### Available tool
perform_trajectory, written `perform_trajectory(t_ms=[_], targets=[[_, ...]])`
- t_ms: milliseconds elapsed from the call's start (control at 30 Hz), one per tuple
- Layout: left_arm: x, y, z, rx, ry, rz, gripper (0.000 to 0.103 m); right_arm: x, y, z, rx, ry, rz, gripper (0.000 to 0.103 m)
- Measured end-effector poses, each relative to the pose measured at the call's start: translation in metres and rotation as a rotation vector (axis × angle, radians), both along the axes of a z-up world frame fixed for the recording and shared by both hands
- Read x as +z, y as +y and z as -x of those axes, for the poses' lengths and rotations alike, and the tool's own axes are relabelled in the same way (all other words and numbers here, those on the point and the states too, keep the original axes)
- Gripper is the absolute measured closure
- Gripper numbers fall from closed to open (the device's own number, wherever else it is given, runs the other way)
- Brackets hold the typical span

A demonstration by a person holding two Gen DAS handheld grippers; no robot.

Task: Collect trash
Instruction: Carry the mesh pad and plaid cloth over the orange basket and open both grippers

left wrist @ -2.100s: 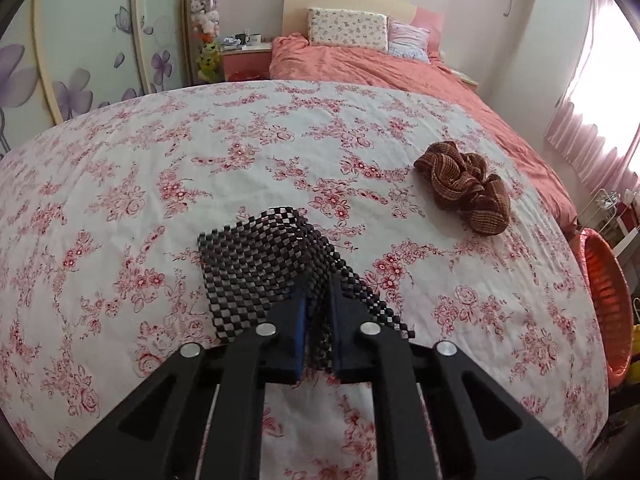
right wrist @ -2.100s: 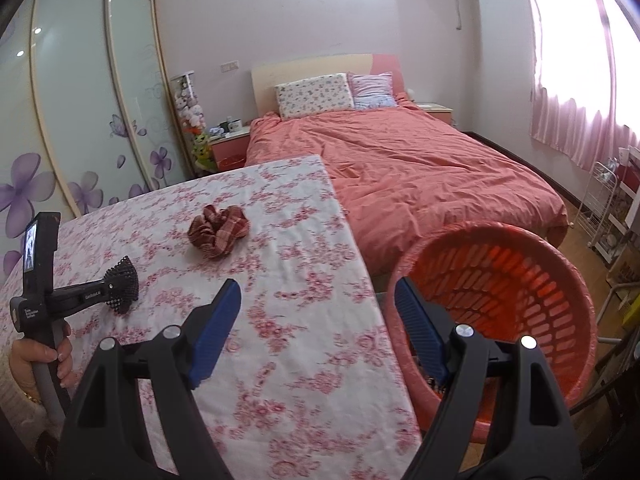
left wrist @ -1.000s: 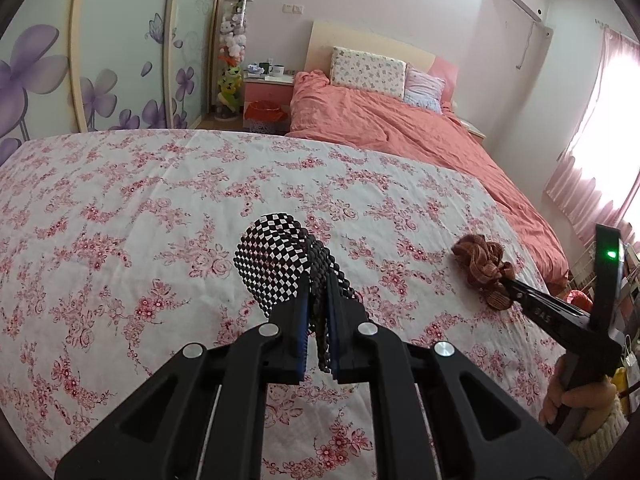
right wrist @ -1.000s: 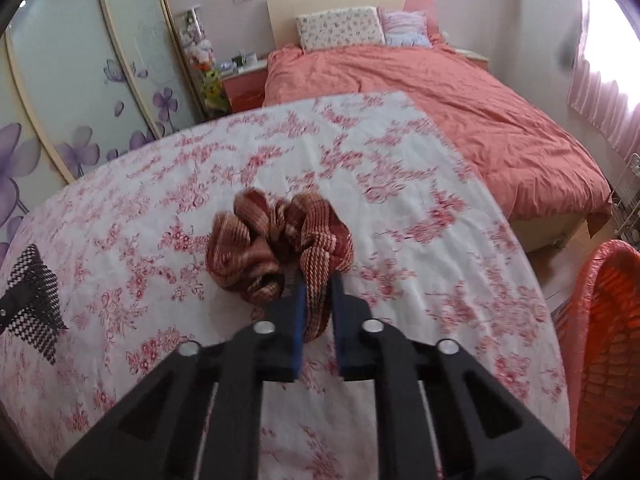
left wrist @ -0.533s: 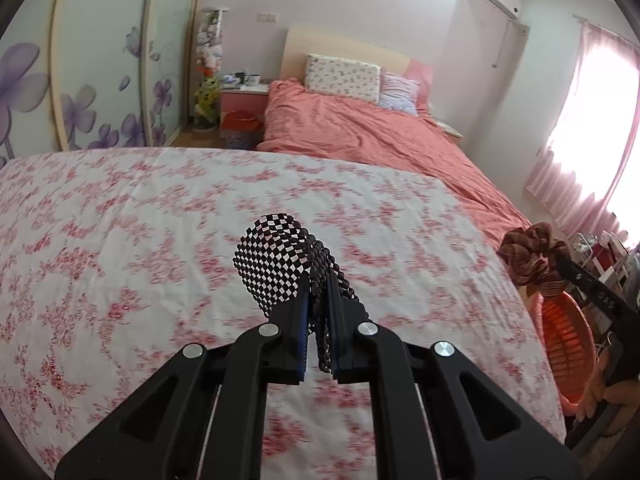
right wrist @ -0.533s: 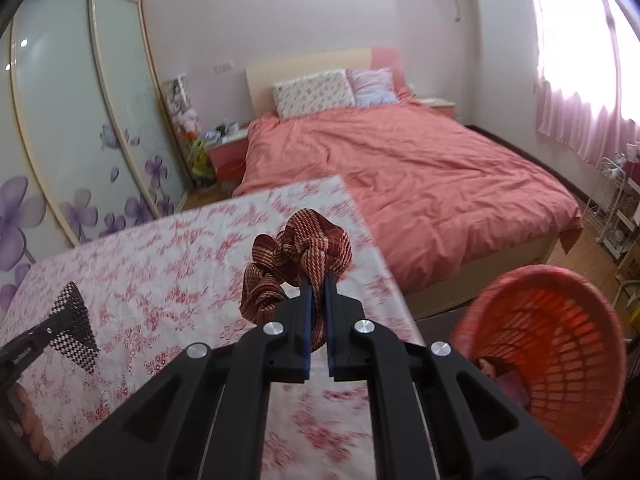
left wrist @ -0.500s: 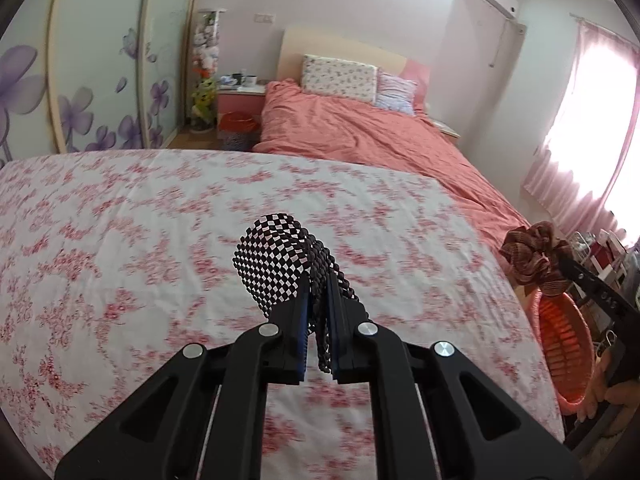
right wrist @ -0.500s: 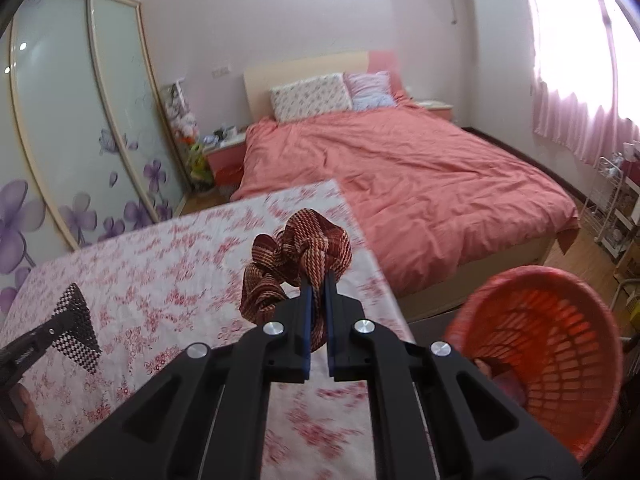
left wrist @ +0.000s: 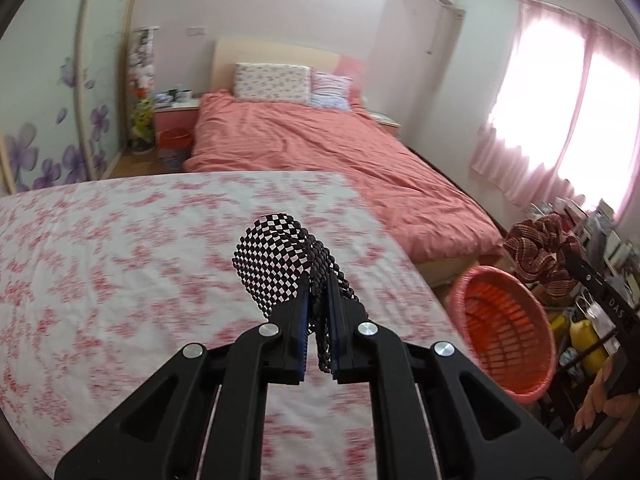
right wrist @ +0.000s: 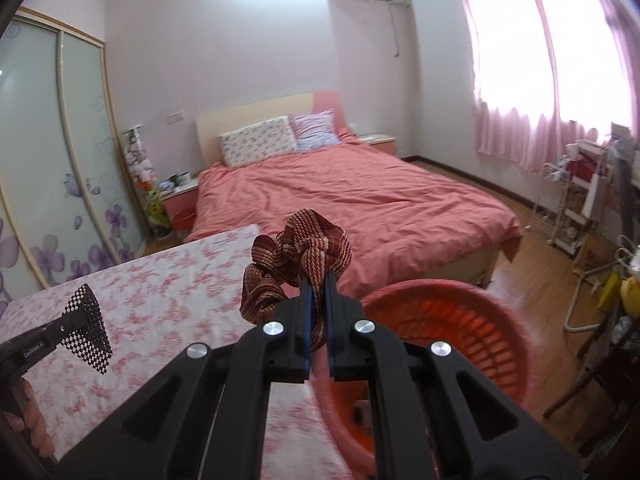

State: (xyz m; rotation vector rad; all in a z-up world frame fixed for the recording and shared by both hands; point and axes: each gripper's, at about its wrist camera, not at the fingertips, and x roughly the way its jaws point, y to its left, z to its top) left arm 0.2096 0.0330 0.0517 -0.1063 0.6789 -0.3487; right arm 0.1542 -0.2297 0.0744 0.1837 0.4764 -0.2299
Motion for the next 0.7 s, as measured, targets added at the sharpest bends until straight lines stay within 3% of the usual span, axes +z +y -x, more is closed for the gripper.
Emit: perform_trajectory(t_ms=[700], targets=[[-0.007, -0.189, 0.028, -0.395, 0.010, 0.045, 0.095, -0.035, -0.094, 0.063, -0.224, -0.026, 0.003, 0.096]])
